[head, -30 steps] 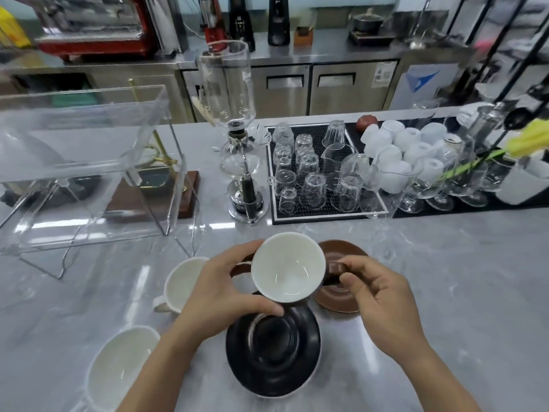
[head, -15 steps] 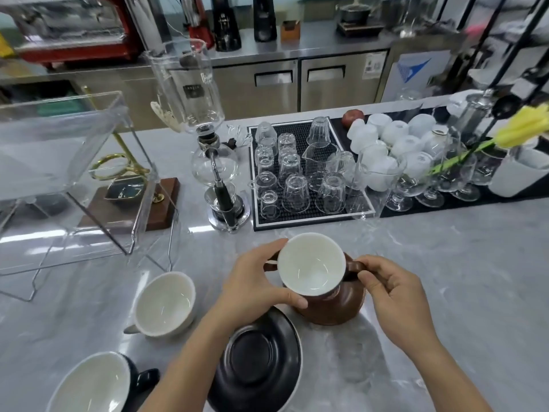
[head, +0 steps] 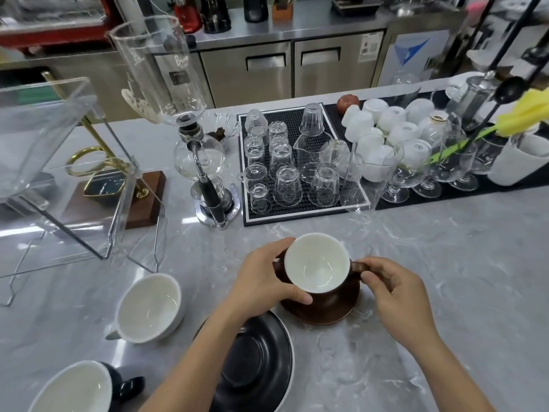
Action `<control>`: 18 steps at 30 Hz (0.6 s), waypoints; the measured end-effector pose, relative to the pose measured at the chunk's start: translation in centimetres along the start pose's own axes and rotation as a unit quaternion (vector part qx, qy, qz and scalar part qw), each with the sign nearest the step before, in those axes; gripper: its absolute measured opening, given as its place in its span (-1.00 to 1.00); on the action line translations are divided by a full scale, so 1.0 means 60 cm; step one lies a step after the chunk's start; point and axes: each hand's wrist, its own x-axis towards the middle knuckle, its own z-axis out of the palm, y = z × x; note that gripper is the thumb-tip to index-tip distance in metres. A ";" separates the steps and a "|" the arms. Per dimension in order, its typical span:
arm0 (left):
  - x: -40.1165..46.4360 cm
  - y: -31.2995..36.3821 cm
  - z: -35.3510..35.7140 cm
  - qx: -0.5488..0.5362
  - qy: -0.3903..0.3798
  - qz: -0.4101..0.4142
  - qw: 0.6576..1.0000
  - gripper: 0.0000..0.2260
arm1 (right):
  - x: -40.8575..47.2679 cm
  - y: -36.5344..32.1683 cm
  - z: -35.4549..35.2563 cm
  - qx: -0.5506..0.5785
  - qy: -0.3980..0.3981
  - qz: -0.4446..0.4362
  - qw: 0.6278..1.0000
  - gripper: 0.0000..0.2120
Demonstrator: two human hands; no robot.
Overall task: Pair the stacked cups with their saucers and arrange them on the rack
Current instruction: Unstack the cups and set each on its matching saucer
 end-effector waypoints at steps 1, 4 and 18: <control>0.001 -0.003 0.003 -0.003 -0.003 -0.002 1.000 -0.20 | 0.000 0.003 -0.001 -0.002 -0.001 0.005 1.000 -0.67; 0.002 -0.006 0.008 -0.009 -0.007 -0.004 1.000 -0.20 | 0.000 0.009 -0.002 -0.007 -0.007 0.012 1.000 -0.67; -0.014 -0.011 0.019 0.010 -0.014 -0.021 1.000 -0.01 | -0.014 0.010 0.000 -0.038 -0.018 0.017 0.999 -0.57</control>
